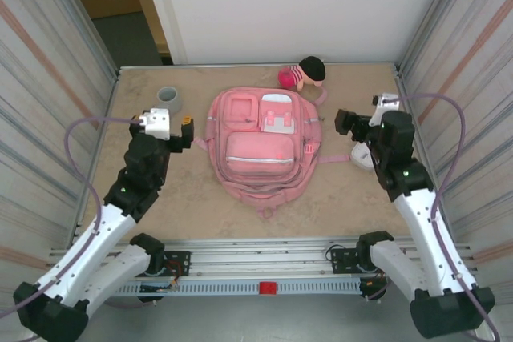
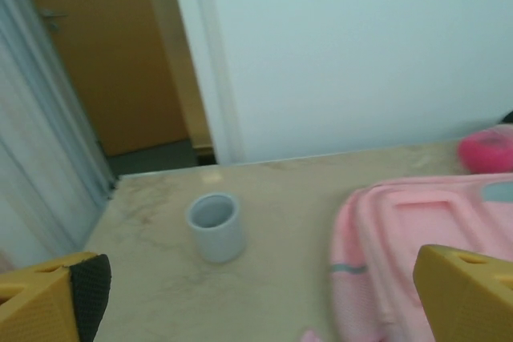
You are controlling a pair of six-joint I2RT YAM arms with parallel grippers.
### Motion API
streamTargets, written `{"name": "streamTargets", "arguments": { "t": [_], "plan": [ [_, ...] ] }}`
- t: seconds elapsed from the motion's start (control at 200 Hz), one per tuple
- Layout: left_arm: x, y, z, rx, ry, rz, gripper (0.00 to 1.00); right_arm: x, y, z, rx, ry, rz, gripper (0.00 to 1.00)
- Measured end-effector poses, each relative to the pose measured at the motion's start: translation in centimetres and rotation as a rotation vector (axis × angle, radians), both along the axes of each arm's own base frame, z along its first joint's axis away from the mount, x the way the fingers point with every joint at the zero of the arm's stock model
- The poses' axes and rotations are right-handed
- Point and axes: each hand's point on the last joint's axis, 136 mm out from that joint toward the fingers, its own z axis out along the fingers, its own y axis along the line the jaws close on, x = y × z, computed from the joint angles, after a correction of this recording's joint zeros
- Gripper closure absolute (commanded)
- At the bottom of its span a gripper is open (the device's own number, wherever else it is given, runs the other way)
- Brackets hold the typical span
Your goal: Pack books, pencil case, and school supplies into a backpack
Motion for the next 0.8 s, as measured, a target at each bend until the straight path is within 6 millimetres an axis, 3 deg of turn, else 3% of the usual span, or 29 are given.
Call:
{"name": "streamTargets", "arguments": {
  "t": [0.075, 0.241, 0.331, 0.396, 0.471, 0.586, 0.651, 0.742, 0.802],
  "plan": [
    [0.6, 1.3, -3.9, 0.062, 0.039, 0.031, 0.01, 0.4, -1.6, -3.6, -0.057, 0.015, -0.034, 0.0],
    [1.9, 2.9, -14.0, 0.157, 0.211, 0.07, 0.01, 0.7, -4.1, -14.3, -0.1, 0.186, -0.075, 0.0],
    [2.6, 3.5, -18.3, 0.187, 0.287, 0.084, 0.01, 0.6, -4.3, -18.0, -0.102, 0.23, -0.073, 0.0],
    [3.3, 3.5, -20.2, 0.203, 0.295, 0.087, 0.01, 0.6, -4.2, -20.3, -0.107, 0.245, -0.062, 0.0],
    [4.0, 3.3, -21.5, 0.208, 0.283, 0.087, 0.01, 0.9, -4.0, -21.9, -0.121, 0.256, -0.045, 0.0],
    [4.4, 3.8, -21.3, 0.176, 0.237, 0.103, 0.02, 2.8, -3.7, -21.0, -0.124, 0.156, -0.02, 0.0],
    [4.9, 5.3, -20.5, 0.094, 0.215, 0.117, 0.01, 3.8, -3.4, -21.0, -0.117, 0.126, -0.001, 0.0],
    [6.6, 9.0, -19.4, -0.012, 0.19, 0.178, 0.01, 4.5, -3.1, -21.5, -0.128, 0.132, 0.023, 0.0],
    [7.8, 9.0, -19.3, -0.037, 0.208, 0.154, 0.01, 5.1, -2.9, -21.1, -0.129, 0.121, 0.033, 0.0]
  ]
}}
